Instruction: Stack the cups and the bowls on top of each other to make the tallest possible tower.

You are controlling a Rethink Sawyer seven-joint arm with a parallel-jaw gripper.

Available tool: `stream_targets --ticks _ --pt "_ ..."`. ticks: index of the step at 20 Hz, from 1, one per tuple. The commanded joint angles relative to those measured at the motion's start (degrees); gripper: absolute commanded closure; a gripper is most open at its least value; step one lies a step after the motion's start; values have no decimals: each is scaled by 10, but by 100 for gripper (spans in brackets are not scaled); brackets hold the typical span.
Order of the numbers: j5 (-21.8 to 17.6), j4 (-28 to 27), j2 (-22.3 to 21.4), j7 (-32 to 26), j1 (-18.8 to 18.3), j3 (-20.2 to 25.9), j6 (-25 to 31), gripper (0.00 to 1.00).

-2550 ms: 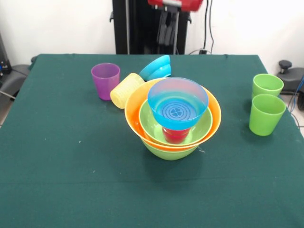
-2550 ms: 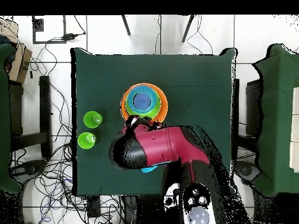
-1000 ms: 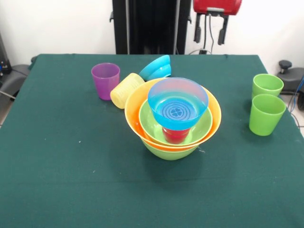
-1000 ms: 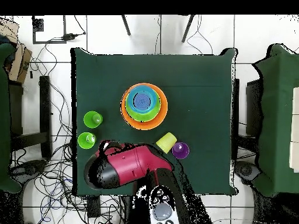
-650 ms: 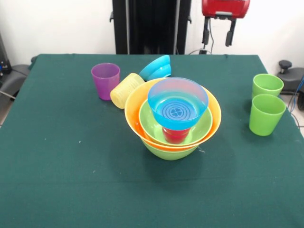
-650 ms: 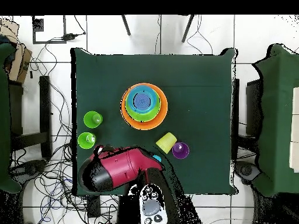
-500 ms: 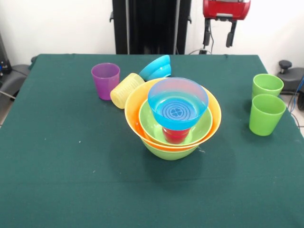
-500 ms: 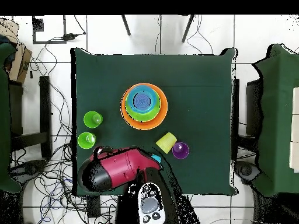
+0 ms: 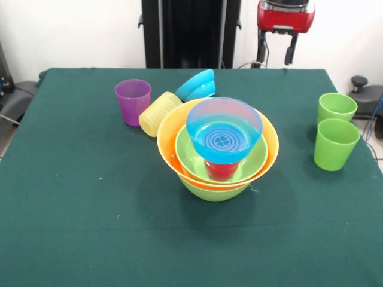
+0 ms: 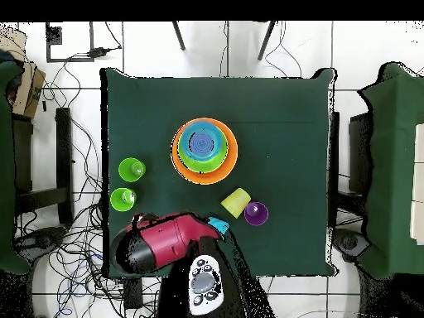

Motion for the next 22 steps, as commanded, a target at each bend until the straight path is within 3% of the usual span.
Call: stream_targets --ticks 1,13,22 --pt "27 -21 54 100 37 -23 -56 0" --pt "76 -36 91 100 83 -55 -79 0" --pt "110 -61 90 86 106 -73 -59 0"
